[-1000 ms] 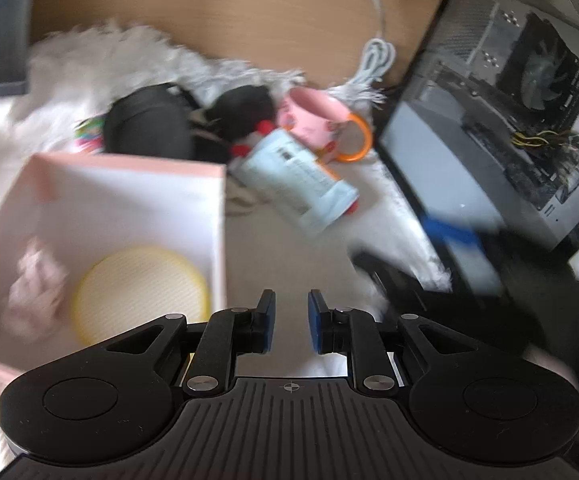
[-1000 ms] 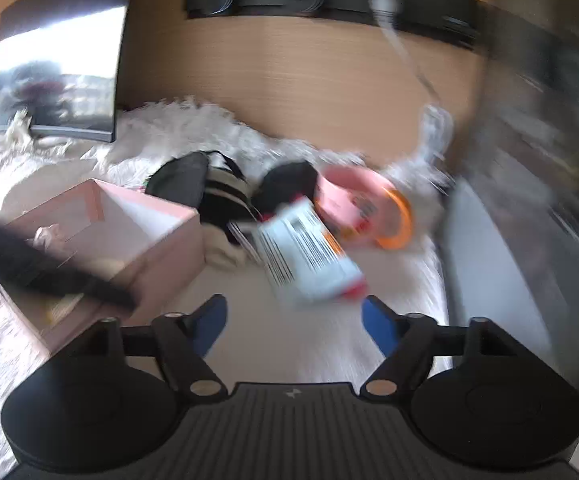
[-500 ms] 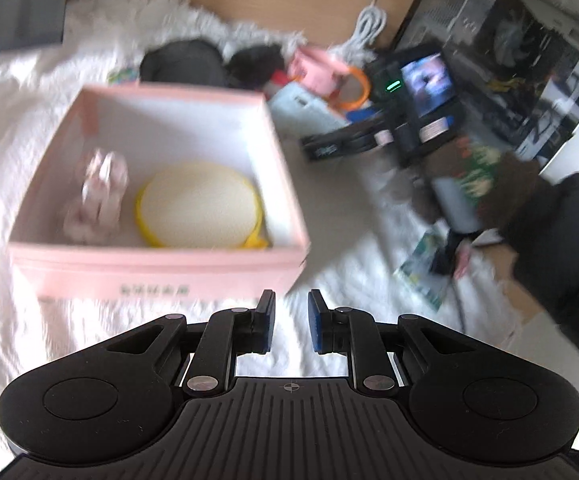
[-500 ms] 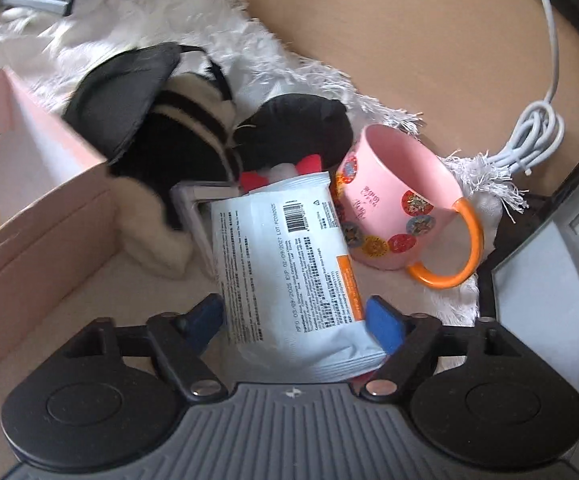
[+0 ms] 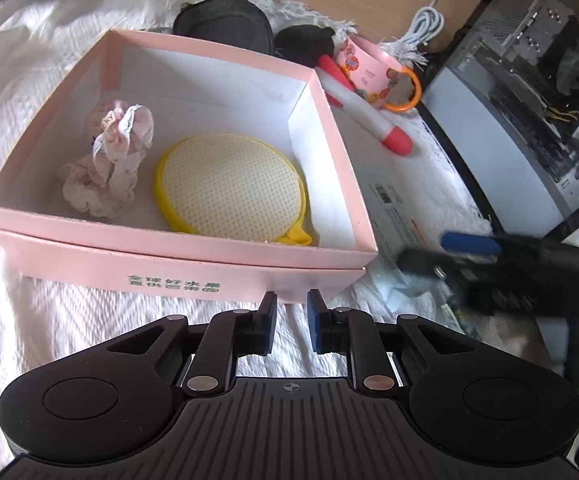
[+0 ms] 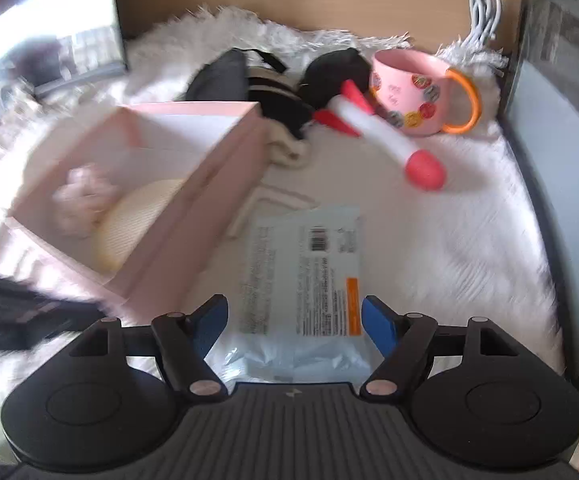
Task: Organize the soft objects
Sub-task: 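Grasp the white wipes packet by its end with the left tool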
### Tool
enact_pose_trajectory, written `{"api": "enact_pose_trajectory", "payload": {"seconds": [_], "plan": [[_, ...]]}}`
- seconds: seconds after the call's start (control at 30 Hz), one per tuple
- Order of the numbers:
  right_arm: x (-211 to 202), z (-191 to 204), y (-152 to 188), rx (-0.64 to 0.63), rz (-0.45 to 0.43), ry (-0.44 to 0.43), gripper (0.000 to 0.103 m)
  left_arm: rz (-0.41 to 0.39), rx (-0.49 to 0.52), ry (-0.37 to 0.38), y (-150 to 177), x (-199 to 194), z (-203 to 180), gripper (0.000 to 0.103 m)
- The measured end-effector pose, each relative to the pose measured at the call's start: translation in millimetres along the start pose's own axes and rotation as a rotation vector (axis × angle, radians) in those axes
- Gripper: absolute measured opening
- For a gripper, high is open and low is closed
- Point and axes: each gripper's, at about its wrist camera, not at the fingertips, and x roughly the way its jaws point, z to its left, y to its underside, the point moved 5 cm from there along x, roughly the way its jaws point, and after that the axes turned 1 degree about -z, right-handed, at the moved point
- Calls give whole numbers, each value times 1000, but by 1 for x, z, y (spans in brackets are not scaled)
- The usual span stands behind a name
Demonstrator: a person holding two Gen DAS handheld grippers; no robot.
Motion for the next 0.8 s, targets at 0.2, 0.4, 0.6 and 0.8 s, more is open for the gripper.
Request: {"api": "enact_pose_trajectory", "payload": {"seconds": [0.2,0.4,0.6,0.8], "plan": [[-56,3,24,-21,-147,27,85,68,186,37,14,-2,-36,19],[-89,-32,59,-1,-233,160,86,-19,251,27,6,21,-98,21],[-88,-82,93,161,-220,293,87,-145,183,-199,-20,53,-115,14],[-74,-120,122,280,-154,244,91,-173,275,-296,-13,74,-145,27]]}}
